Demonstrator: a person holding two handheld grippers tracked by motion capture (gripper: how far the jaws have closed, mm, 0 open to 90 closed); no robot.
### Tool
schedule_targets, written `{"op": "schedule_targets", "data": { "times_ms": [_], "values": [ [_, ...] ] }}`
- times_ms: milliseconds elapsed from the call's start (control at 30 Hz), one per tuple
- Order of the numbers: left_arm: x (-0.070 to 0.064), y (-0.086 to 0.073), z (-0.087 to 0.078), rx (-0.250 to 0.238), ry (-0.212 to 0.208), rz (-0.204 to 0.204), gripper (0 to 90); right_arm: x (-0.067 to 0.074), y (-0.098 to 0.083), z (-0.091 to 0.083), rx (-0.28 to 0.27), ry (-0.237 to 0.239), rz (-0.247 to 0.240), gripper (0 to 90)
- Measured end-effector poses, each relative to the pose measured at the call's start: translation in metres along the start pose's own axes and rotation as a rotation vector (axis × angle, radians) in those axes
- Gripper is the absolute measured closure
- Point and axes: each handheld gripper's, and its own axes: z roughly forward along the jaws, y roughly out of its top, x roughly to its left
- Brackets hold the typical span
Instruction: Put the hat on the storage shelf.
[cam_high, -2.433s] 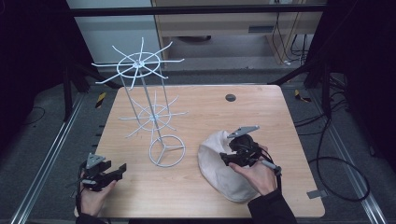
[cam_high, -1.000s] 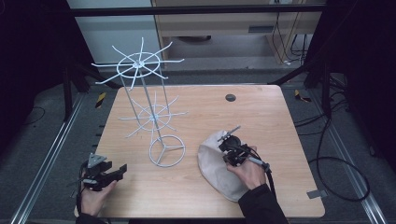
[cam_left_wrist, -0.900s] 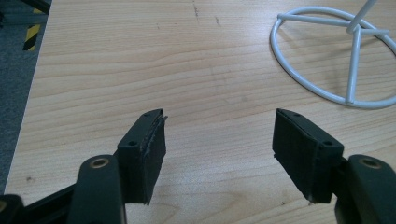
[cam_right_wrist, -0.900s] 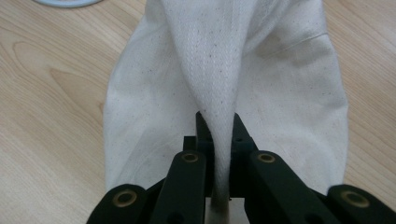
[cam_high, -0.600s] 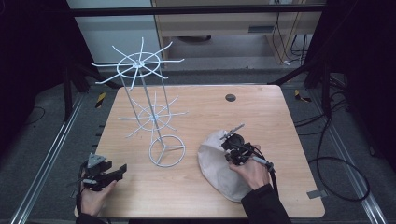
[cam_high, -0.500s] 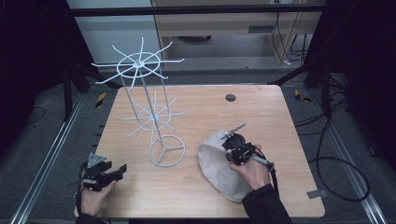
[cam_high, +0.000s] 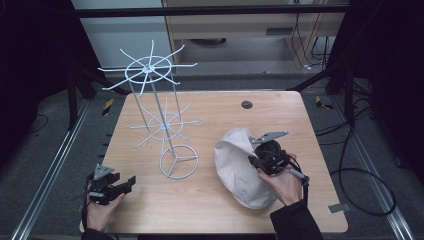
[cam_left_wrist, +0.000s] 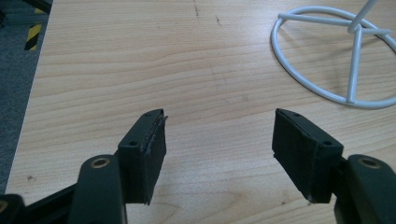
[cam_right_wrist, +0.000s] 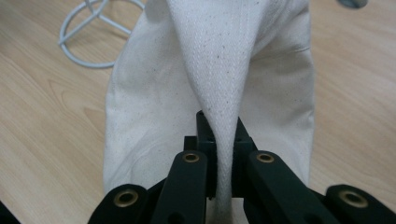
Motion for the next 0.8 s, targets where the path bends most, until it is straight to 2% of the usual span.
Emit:
{"op": "schedule_targets", "data": {
  "times_ms": [233,367,433,467,567,633,800],
  "values": [
    [0.0,0.0,0.0,0.002,0.0,0.002,35.1,-0.007,-0.007,-0.017,-0.148,0.002,-0.004,88.4],
    [-0.001,0.0,0.0,0.002,-0.001,0.002,35.0,-0.01,-0.011,-0.023,-0.216,0.009,-0.003,88.4],
    [-0.001,0.0,0.0,0.001,-0.001,0.002,35.1,-0.01,-0.012,-0.024,-0.234,0.01,-0.005,88.4],
    [0.0,0.0,0.0,0.001,-0.001,0.003,35.1,-0.011,-0.015,-0.027,-0.273,0.01,-0.008,88.4],
    [0.0,0.0,0.0,0.002,-0.002,0.003,35.2,-0.014,-0.018,-0.029,-0.33,0.012,-0.006,88.4],
    [-0.001,0.0,0.0,-0.003,-0.002,0.0,35.2,-0.015,-0.019,-0.032,-0.351,-0.003,-0.017,88.4],
    [-0.001,0.001,0.0,-0.004,-0.006,0.002,35.3,-0.015,-0.022,-0.045,-0.42,-0.005,-0.025,88.4]
  ]
}}
